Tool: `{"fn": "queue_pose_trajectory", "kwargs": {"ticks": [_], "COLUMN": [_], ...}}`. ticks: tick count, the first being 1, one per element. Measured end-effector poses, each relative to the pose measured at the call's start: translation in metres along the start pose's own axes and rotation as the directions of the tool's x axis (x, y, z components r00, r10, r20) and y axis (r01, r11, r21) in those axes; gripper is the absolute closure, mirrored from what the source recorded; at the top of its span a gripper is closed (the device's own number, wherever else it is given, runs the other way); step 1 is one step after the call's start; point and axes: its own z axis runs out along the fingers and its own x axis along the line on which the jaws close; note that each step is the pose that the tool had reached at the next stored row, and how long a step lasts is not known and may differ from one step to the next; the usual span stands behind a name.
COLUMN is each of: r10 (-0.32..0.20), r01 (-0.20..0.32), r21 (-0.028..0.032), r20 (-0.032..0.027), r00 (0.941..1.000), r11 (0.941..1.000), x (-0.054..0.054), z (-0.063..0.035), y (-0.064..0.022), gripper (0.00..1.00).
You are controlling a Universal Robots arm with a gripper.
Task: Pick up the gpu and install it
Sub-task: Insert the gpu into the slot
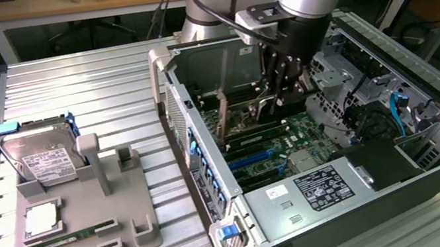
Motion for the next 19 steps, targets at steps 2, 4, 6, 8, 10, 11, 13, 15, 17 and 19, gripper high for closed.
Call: {"fn": "queue_pose_trajectory", "kwargs": {"ticks": [2, 4, 6, 8, 10, 11, 13, 15, 17, 19], "r10": [0.0, 0.0, 0.0, 0.0, 0.0, 0.0, 0.0, 0.0, 0.0, 0.0], "r01": [0.0, 0.0, 0.0, 0.0, 0.0, 0.0, 0.0, 0.0, 0.0, 0.0], "r21": [0.0, 0.0, 0.0, 0.0, 0.0, 0.0, 0.0, 0.0001, 0.0001, 0.0], "r20": [0.0, -0.0001, -0.0001, 0.0, -0.0001, -0.0001, 0.0, 0.0001, 0.0001, 0.0], "r00": [1.0, 1.0, 1.0, 1.0, 1.0, 1.0, 1.0, 1.0, 1.0, 1.0], "r11": [1.0, 1.0, 1.0, 1.0, 1.0, 1.0, 1.0, 1.0, 1.0, 1.0], "x": [-0.0002, -0.0004, -0.0006, -0.0007, -0.0008, -0.0008, -0.0008, -0.0009, -0.0009, -0.0009], "z": [0.0009, 0.0016, 0.0025, 0.0031, 0.0036, 0.0038, 0.0044, 0.005, 0.0057, 0.0067], "y": [0.0016, 0.003, 0.0047, 0.0059, 0.007, 0.0076, 0.0087, 0.0089, 0.0091, 0.0091], "gripper": [0.73, 0.73, 0.73, 0.73, 0.73, 0.73, 0.73, 0.73, 0.73, 0.73]}}
